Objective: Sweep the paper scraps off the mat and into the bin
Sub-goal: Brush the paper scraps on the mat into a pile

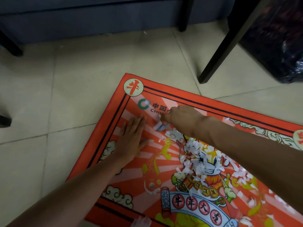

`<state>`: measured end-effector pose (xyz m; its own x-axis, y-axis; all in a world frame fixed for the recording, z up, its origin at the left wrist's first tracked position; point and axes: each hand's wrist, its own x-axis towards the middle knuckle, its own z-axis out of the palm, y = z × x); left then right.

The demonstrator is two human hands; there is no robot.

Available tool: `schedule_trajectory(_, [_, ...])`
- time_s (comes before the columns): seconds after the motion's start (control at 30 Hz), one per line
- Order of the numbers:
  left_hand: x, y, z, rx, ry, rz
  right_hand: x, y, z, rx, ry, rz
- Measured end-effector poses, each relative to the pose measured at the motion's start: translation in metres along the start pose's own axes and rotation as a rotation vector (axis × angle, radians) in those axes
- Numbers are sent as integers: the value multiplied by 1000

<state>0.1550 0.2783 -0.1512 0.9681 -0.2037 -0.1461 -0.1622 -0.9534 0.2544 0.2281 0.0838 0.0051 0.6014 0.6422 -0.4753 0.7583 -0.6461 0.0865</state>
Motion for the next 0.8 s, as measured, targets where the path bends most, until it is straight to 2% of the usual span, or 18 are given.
schedule_trajectory(0.27, [-11,17,0,69,12,-7,-41,-11,8,-67,-64,-29])
schedule_trajectory(0.5, [-9,26,-5,54,-43,-47,-82,-15,16,-93,-118,-34])
schedule_trajectory(0.67, [-8,32,-3,19,-11,21,-86,-7,13,30,16,18])
schedule_trajectory(0.8, [0,42,-3,-9,20,21,-65,9,5,75,141,147])
